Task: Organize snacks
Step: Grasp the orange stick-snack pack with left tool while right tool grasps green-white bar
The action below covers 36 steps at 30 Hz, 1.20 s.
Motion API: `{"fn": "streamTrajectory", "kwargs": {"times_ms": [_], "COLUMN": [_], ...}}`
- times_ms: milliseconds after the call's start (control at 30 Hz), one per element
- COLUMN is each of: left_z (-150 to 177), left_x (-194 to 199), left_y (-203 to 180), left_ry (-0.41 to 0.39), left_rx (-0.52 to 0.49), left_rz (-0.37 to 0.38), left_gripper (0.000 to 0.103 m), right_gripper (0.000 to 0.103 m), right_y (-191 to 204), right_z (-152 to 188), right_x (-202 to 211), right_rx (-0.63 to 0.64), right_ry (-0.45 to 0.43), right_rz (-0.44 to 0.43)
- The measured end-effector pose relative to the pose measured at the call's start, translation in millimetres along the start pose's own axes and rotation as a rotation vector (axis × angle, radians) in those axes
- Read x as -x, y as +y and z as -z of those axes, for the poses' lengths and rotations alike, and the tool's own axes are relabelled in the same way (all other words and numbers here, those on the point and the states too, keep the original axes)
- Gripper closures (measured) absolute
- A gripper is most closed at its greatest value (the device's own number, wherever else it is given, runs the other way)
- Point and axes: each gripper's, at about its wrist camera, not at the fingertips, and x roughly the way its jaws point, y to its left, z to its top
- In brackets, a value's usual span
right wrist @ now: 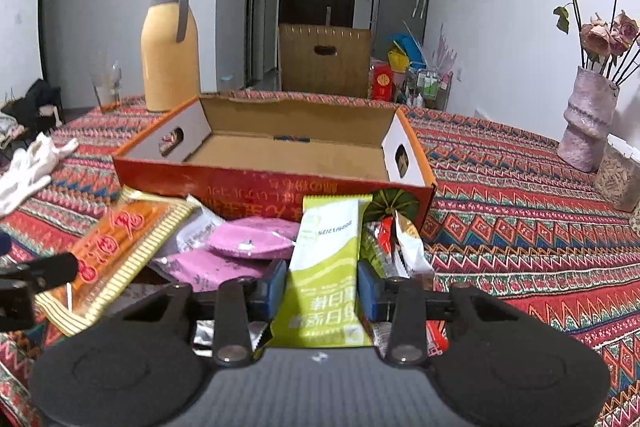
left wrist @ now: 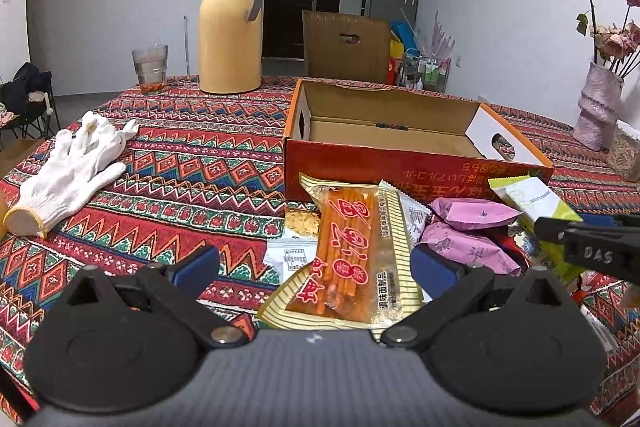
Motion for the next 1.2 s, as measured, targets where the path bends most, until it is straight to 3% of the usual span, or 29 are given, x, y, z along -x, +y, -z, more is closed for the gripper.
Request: {"fn": "streamTrajectory", "kwargs": {"times_ms": [333, 933, 1067, 1133, 1200], "left_z": [-9.6, -26.3, -24.3, -22.6, -21.6], "left_x": [-12.7, -72.4, -79.9, -83.7, -85.4], "left_y": [-3.4, -25.0, -23.3, -20.0, -15.4], "left_ry": [0.017, 0.183, 0.221, 0.245, 0.256], "left_rx": [-0.023, -0.061, -0.038, -0.016, -0.001], "left_rz": [0.019, 0.060, 0.081, 0.092, 0.100], "left_gripper": [0.000, 0.000, 0.012, 0.025, 0.032], "right_gripper": [0.066, 0.066, 0.066, 0.066, 0.066], "right_y": [-14.2, -29.8, -31.3, -31.7, -33.7], "right_z": [-4.1, 4.8, 6.8, 7.6, 8.2], "right_x": [8.3, 4.8, 2.7, 2.7, 3.9], "right_rx": [-0.068, -0.159, -0.168, -0.170, -0.174], "right_ry": [-0.067, -0.106, -0.104, -0.106, -0.107], "right_rz": [-0.013, -0.049, -0.059, -0.064, -0.069]}}
